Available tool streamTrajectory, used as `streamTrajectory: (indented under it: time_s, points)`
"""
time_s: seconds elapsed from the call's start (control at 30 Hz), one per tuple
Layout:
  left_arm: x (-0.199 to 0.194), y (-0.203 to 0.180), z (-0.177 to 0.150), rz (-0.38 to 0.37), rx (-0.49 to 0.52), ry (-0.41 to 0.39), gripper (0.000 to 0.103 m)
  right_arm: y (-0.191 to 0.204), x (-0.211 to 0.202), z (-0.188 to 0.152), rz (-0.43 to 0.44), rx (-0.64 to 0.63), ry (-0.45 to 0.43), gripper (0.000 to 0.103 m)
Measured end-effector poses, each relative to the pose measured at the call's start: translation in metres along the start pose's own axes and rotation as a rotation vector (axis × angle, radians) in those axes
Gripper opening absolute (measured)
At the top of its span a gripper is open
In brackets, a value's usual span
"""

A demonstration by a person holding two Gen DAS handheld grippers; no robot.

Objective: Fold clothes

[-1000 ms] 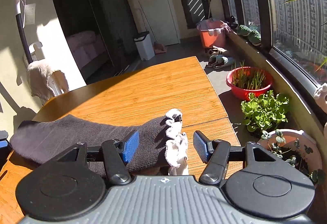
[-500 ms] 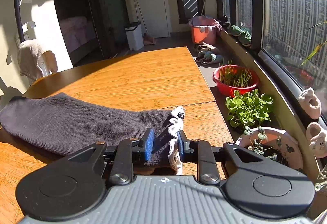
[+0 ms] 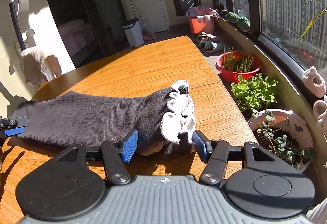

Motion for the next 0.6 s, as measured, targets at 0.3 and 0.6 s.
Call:
streamTrajectory:
  time_s: [0.3, 0.6]
  points:
    - [0.018, 0.034, 0.025, 0.076, -0.063, -0.039, 0.102, 0.037, 0.086, 0.049, 0.020, -0.123, -0.015, 0.059]
    - [0.051, 0.028, 0.042, 0.196, 0.044, -0.072, 0.103, 0.043, 0.133, 0.081, 0.046, -0.148, -0.020, 0.065]
Point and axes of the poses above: each gripper's, at about its wrist camera, not at the fingertips, and x roughly the way its jaws point, y to its left, z to its top, the point moved 7 cm from there along x, roughly the way its jaws point, and after that the axes turned 4 degrees about -y, right-handed, at the moved point
